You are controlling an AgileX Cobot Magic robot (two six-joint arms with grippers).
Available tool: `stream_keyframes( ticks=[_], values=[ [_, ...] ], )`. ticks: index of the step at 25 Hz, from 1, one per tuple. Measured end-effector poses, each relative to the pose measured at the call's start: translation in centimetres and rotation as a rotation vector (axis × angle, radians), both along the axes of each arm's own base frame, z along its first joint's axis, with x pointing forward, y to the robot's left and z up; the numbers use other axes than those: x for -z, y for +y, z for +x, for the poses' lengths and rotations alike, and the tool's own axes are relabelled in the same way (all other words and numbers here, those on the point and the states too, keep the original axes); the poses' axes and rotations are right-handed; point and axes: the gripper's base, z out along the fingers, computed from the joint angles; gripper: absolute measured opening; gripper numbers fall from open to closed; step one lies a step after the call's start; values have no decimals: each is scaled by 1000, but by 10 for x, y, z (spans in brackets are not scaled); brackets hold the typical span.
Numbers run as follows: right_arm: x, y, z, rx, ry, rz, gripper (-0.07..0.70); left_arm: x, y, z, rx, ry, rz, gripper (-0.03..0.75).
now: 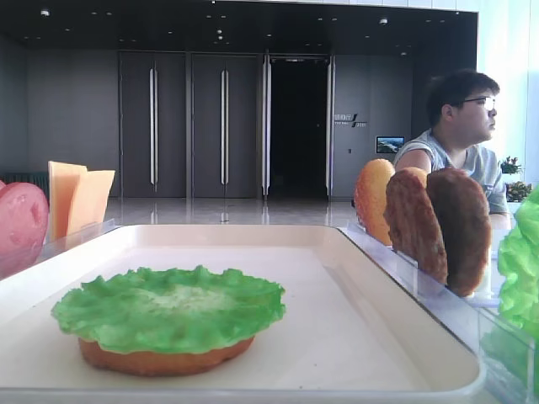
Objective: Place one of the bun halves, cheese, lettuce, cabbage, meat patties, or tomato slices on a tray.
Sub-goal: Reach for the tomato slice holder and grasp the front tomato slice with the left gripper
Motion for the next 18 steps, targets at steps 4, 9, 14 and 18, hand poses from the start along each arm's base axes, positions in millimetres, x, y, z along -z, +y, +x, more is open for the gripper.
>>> stream_keyframes(
  ticks=[4,9,14,18],
  values=[
    [0,0,0,14,0,0,335,0,0,0,0,0,0,345],
    [0,0,0,14,0,1,335,0,0,0,0,0,0,345],
    [0,0,0,14,0,1,335,0,0,0,0,0,0,345],
    [0,0,0,14,0,1,335,0,0,0,-6,0,-3,345]
  ],
)
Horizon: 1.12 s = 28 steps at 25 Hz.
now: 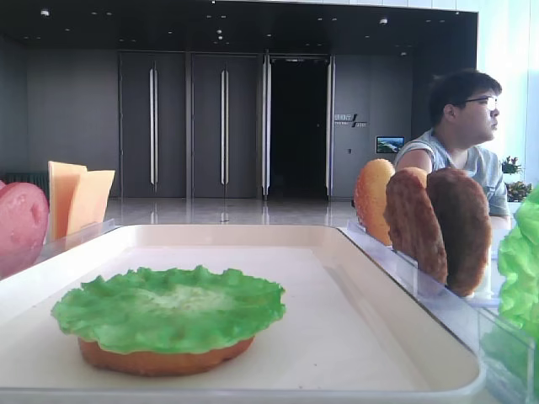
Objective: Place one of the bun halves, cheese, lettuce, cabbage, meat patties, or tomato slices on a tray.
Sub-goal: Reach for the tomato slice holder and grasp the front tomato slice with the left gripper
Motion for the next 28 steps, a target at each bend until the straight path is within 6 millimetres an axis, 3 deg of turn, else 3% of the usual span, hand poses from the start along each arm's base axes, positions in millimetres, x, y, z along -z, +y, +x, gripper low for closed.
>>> stream_keyframes(
  ticks=[6,10,17,23,28],
  values=[
    [0,0,0,0,0,0,335,-14,3,-2,-46,-38,-18,345],
    [0,0,0,0,0,0,335,-27,2,21,-63,17,-46,345],
    [0,0,0,0,0,0,335,-41,1,92,-73,251,-43,345],
    [0,0,0,0,0,0,335,-40,-1,171,-79,472,-33,345],
    [0,0,0,0,0,0,335,-34,-4,227,-75,532,-47,345]
  ],
)
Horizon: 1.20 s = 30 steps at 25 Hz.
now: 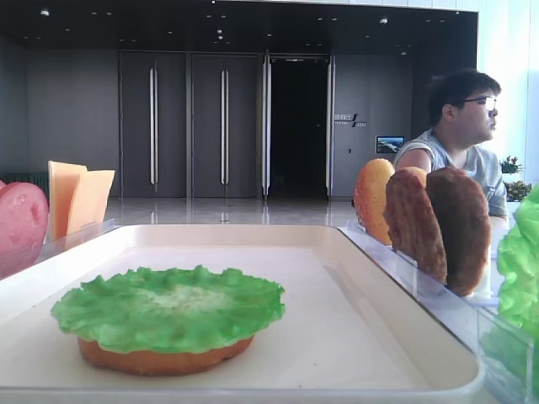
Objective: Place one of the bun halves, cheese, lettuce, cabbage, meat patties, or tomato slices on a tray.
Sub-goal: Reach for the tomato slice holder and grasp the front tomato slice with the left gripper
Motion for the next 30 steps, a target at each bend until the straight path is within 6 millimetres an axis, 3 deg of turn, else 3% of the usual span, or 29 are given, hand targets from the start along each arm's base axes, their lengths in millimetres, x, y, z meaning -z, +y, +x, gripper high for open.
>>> stream_keyframes(
  ticks=[6,10,16,25,30],
  values=[
    [0,0,0,-1,0,1,335,17,-4,49,-7,47,-35,345],
    [0,0,0,-1,0,1,335,27,-5,66,-10,72,-43,345],
    [0,0,0,-1,0,1,335,28,-14,68,26,75,-30,345],
    [0,0,0,-1,0,1,335,28,-93,53,135,69,-67,345],
    [0,0,0,-1,0,1,335,28,-112,47,141,67,-98,345]
  ],
)
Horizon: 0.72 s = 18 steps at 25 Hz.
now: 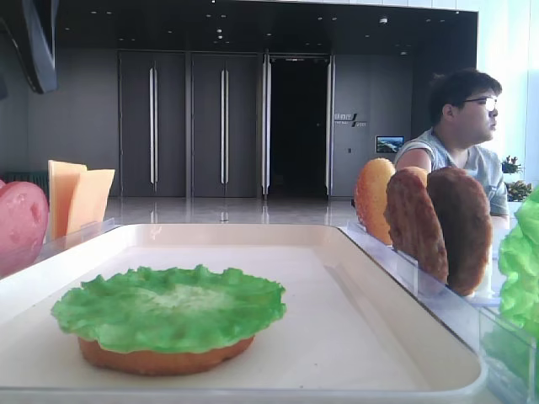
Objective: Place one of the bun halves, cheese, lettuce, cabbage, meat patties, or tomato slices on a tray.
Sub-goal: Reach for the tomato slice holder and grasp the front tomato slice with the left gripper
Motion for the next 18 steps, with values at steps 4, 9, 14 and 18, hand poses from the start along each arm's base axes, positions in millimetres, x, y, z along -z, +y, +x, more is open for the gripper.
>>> stream_keyframes(
  ticks=[4,9,14,18],
  values=[
    [0,0,0,0,0,0,335,0,0,0,-8,-2,-2,347],
    [0,0,0,0,0,0,335,12,-3,6,-11,36,13,347],
    [0,0,0,0,0,1,335,34,-7,15,-10,95,40,348],
    [0,0,0,0,0,1,335,46,-8,20,-6,117,60,348]
  ],
)
